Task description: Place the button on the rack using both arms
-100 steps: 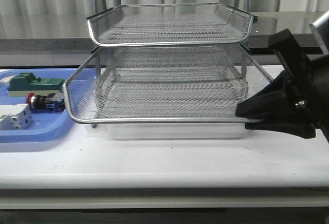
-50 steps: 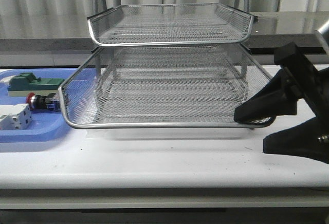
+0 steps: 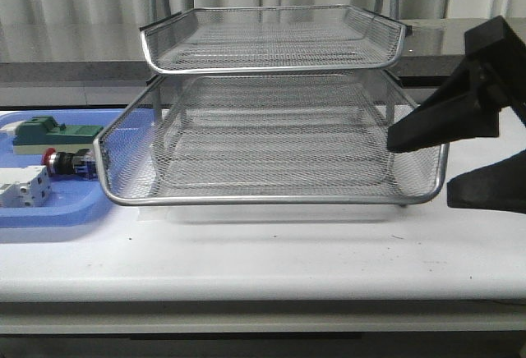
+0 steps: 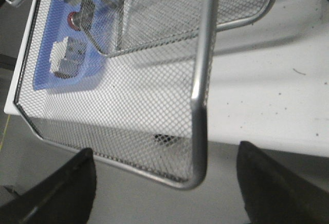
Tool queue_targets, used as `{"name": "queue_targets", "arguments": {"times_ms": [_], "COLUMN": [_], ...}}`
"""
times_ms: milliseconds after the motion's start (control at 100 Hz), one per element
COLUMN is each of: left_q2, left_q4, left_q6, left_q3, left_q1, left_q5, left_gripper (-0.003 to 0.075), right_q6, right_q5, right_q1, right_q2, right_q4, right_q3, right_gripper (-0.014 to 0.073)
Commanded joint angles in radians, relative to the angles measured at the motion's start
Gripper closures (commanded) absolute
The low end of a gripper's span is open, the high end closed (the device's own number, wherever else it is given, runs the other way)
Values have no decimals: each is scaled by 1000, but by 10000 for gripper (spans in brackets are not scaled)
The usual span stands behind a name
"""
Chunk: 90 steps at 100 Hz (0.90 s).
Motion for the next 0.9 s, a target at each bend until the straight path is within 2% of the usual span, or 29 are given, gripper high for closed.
{"name": "queue_targets", "arguments": {"times_ms": [0, 180, 310, 490, 600, 730, 890], "left_q2": [-25, -25, -25, -25, -25, -25, -25], "left_q4": [-7, -7, -7, -7, -7, -7, -7], "left_q6": [-10, -10, -10, -10, -10, -10, -10], "left_q3": [48, 48, 48, 48, 48, 48, 48], "left_q1": [3, 3, 3, 3, 3, 3, 3], "left_q5": [-83, -83, -83, -83, -83, -83, -83], "left_gripper": [740, 740, 740, 740, 740, 740, 740], "right_q6": [122, 383, 644, 1036, 1191, 1286, 1313], "right_q5": [25, -18, -4, 164, 264, 324, 378], "right_q1": [0, -1, -2, -2, -2, -2, -2], "right_q2": [-71, -212, -317, -414, -467, -553, -653], "right_q4": [-126, -430, -755, -1276, -1528, -1676, -1715], "right_q3": [-13, -31, -104, -275, -360, -412, -417], "right_gripper": [25, 32, 93, 108, 108, 108, 108]}}
